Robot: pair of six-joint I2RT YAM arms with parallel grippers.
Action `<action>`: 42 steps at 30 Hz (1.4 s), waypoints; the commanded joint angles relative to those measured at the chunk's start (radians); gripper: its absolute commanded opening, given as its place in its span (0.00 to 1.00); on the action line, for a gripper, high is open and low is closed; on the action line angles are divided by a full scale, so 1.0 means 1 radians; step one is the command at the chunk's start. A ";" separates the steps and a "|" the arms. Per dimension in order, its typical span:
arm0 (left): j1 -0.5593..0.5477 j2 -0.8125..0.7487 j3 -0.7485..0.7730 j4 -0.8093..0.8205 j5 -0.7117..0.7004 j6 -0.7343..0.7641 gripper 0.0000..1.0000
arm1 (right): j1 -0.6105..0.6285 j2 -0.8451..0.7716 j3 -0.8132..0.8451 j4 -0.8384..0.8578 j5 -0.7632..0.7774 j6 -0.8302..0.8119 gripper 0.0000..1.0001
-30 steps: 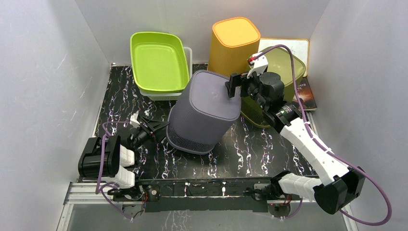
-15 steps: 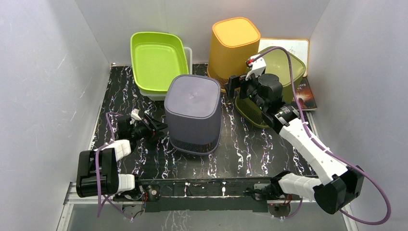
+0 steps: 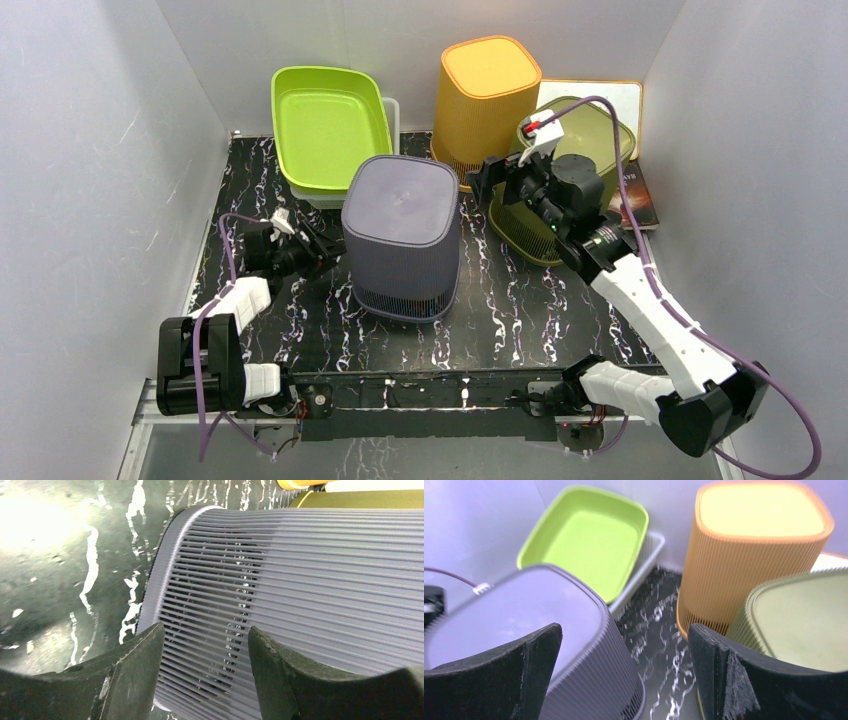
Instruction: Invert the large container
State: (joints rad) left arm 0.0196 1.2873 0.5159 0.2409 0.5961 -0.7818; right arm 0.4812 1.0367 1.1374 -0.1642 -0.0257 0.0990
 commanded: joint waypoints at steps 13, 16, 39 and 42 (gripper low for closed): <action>-0.414 0.219 0.155 0.105 -0.171 -0.058 0.60 | -0.006 0.041 0.146 0.138 -0.122 0.063 0.98; -0.480 0.271 0.211 0.107 -0.185 -0.055 0.60 | -0.007 0.052 0.143 0.134 -0.132 0.065 0.98; -0.563 0.036 0.608 -0.575 -0.658 0.478 0.98 | -0.006 0.076 0.111 0.131 -0.132 0.052 0.98; -0.553 0.102 0.723 -0.635 -0.739 0.560 0.98 | -0.007 0.087 0.114 0.128 -0.140 0.054 0.98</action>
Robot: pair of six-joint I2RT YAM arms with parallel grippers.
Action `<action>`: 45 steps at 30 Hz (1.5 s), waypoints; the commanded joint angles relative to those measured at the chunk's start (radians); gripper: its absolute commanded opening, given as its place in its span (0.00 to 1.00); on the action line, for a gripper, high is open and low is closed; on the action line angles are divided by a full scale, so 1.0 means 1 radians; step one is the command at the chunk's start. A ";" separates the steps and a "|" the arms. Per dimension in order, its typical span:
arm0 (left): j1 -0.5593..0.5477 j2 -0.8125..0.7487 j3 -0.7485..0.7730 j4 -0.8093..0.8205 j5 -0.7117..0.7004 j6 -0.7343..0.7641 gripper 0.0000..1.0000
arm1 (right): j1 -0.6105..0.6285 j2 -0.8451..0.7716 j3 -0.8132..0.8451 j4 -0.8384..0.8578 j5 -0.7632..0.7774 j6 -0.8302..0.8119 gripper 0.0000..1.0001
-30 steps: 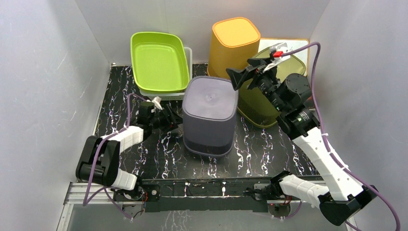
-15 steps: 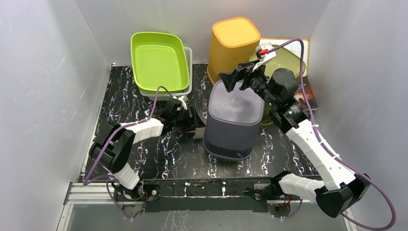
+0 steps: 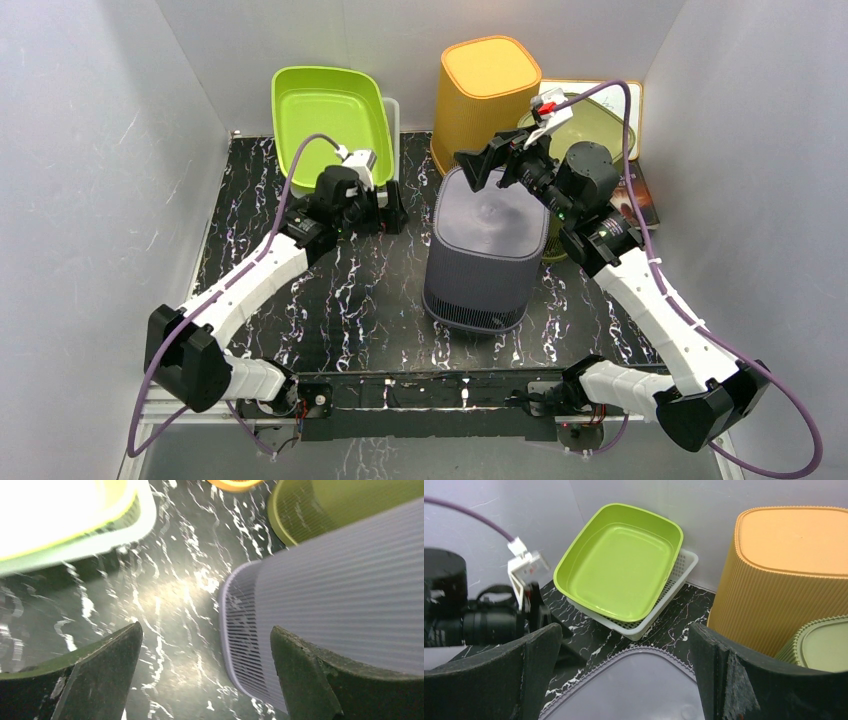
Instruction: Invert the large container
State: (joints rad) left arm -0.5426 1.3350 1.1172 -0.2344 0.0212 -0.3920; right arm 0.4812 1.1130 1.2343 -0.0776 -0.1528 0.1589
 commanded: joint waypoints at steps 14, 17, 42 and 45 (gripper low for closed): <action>0.120 0.466 0.565 0.013 -0.246 0.253 0.94 | -0.008 0.029 0.047 0.009 0.077 -0.043 0.98; 0.122 0.560 0.611 0.044 -0.295 0.231 0.93 | -0.008 0.026 0.056 0.003 0.157 -0.038 0.98; 0.128 0.946 0.959 0.097 -0.473 0.143 0.88 | -0.025 0.037 0.064 -0.025 0.252 -0.090 0.98; 0.128 0.964 0.969 0.124 -0.484 0.142 0.87 | -0.029 0.036 0.063 -0.031 0.234 -0.094 0.98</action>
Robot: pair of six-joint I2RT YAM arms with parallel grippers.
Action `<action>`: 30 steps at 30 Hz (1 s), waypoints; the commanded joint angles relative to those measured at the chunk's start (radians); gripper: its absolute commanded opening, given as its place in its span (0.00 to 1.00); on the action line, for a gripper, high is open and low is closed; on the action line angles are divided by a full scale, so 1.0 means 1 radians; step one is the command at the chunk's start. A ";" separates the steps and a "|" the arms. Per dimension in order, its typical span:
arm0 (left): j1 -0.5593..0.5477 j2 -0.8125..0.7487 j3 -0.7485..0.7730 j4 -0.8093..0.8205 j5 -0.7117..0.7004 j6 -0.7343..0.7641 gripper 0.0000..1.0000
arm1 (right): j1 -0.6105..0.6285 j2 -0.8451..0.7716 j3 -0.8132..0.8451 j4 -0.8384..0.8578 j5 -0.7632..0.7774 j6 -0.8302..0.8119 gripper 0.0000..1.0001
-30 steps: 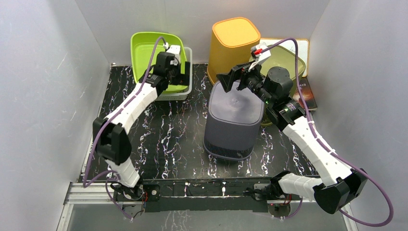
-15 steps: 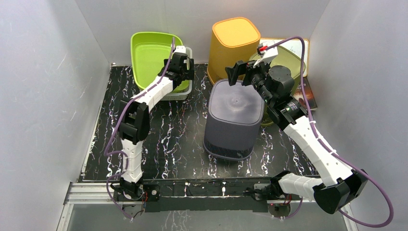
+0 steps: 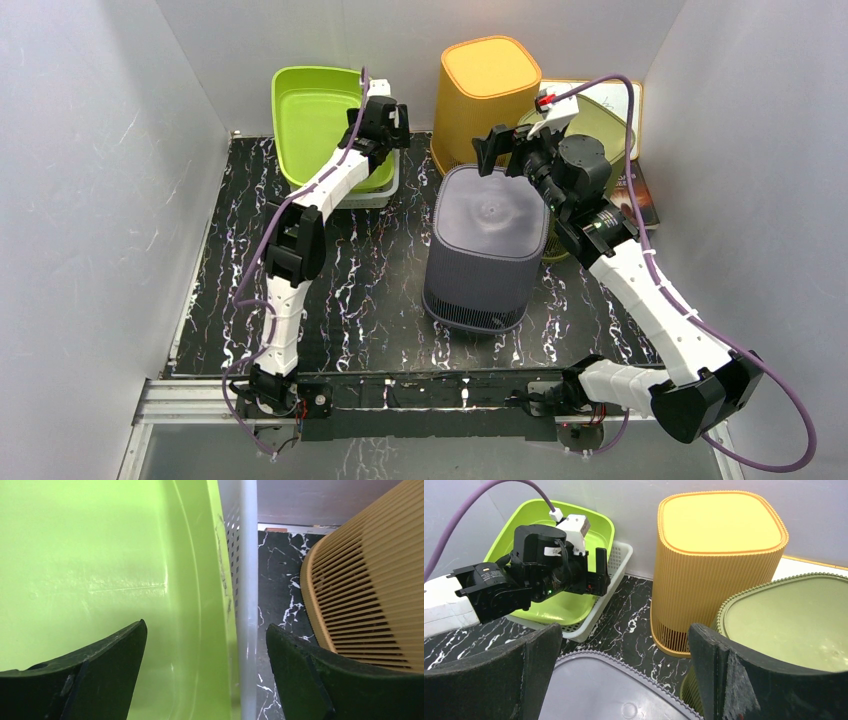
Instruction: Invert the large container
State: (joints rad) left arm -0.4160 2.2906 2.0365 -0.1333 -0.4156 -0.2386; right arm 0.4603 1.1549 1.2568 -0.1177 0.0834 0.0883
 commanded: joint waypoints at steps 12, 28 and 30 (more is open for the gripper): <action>0.005 0.074 0.073 0.011 -0.128 0.050 0.73 | -0.011 0.000 0.015 -0.008 -0.024 -0.034 0.98; 0.026 0.028 -0.110 0.048 -0.103 0.054 0.30 | -0.015 -0.012 -0.006 0.002 -0.025 -0.034 0.98; 0.026 0.014 -0.128 0.053 -0.115 0.068 0.13 | -0.015 -0.011 -0.008 0.003 -0.027 -0.032 0.98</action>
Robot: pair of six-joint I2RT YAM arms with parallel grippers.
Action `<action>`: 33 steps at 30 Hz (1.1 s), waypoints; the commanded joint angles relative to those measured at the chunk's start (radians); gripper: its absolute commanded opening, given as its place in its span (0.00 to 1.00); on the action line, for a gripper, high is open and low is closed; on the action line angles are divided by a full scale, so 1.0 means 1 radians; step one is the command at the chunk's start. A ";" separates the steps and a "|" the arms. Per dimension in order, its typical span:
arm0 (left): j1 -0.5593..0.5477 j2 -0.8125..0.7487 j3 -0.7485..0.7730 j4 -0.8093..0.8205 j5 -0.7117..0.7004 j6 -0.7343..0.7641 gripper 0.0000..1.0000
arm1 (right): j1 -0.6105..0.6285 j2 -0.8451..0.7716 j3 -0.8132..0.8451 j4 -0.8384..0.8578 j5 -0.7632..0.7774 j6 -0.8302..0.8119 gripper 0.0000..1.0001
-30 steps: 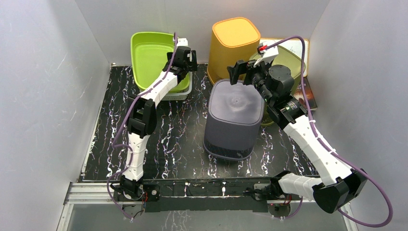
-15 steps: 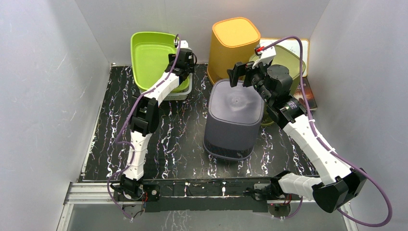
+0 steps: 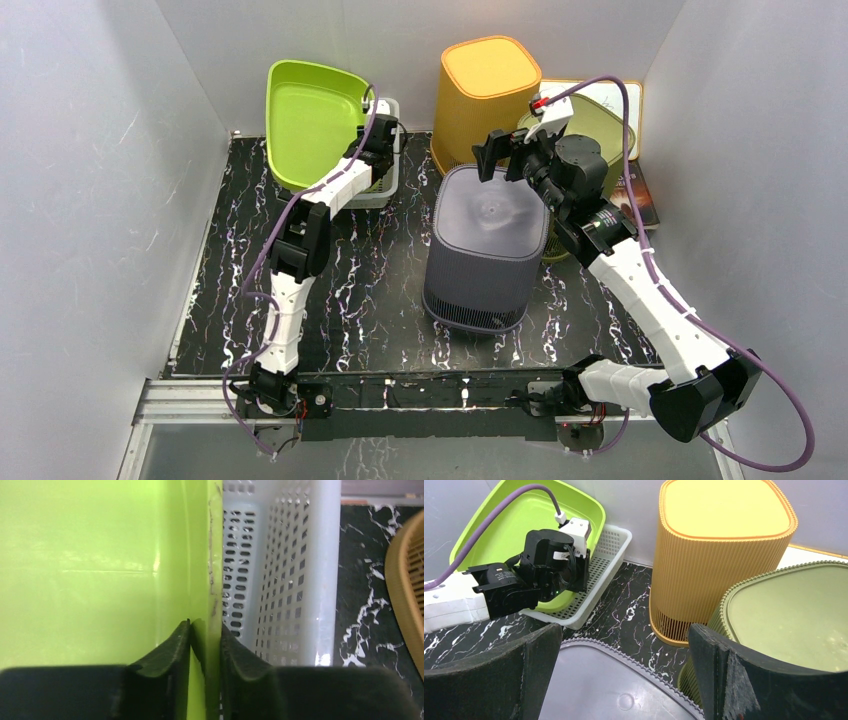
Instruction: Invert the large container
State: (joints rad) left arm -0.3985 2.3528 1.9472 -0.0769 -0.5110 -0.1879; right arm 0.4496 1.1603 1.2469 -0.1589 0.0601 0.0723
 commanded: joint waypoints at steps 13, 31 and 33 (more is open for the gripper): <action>-0.013 -0.290 -0.190 0.026 -0.052 0.118 0.00 | -0.005 -0.013 -0.009 0.062 -0.007 -0.012 0.98; -0.174 -0.713 -0.223 -0.072 -0.179 0.311 0.00 | -0.006 -0.027 -0.030 0.071 -0.009 0.000 0.98; -0.177 -0.767 -0.234 -0.106 -0.168 0.296 0.00 | -0.007 -0.026 -0.029 0.071 -0.013 0.003 0.98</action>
State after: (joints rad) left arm -0.5812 1.7451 1.7191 -0.1566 -0.6189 0.0746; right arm 0.4484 1.1595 1.2137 -0.1532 0.0532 0.0742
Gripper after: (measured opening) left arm 0.090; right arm 0.980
